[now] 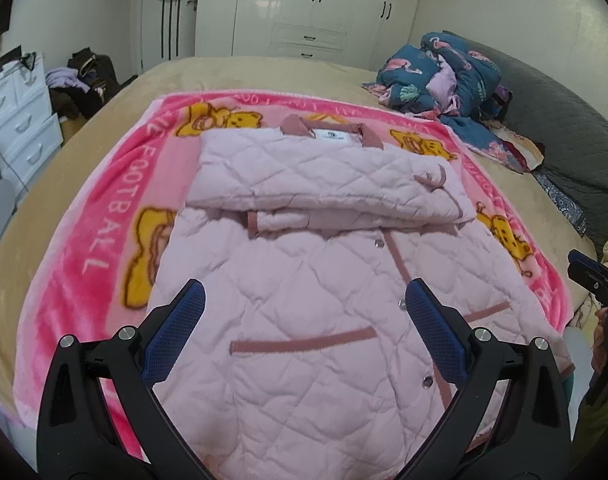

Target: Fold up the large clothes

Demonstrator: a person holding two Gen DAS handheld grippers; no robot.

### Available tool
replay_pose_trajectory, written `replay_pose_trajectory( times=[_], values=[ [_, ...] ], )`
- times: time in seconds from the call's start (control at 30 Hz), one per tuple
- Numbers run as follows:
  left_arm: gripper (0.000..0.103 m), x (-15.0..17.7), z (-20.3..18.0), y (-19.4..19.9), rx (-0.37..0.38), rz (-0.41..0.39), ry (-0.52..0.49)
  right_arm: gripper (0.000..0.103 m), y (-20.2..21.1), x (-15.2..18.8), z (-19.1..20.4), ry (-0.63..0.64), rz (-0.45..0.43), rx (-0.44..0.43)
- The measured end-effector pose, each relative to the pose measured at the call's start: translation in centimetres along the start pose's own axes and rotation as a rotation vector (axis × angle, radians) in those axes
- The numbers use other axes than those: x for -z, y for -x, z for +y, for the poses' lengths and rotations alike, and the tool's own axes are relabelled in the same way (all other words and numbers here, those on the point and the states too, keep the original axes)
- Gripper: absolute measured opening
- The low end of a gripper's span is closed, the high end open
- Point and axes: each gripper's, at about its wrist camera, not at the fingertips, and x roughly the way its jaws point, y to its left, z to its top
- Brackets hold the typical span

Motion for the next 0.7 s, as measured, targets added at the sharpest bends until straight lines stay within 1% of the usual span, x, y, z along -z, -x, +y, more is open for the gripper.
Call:
replay_pose_trajectory(
  times=[0.13,0.3,0.7],
  values=[
    [0.094,1.2,0.0,-0.1,-0.010,0.012,-0.008,0.098,0.1,1.1,-0.7,-0.010,0.013,0.007],
    [0.094,2.5,0.5,-0.2,-0.014,0.016,0.005,0.098,0.0,2.6,-1.4,-0.018,0.035,0.021],
    [0.094,4.7,1.8,-0.3,-0.051,0.038,0.014,0.098,-0.2,5.4,-3.3,-0.046,0.084,0.053]
  ],
)
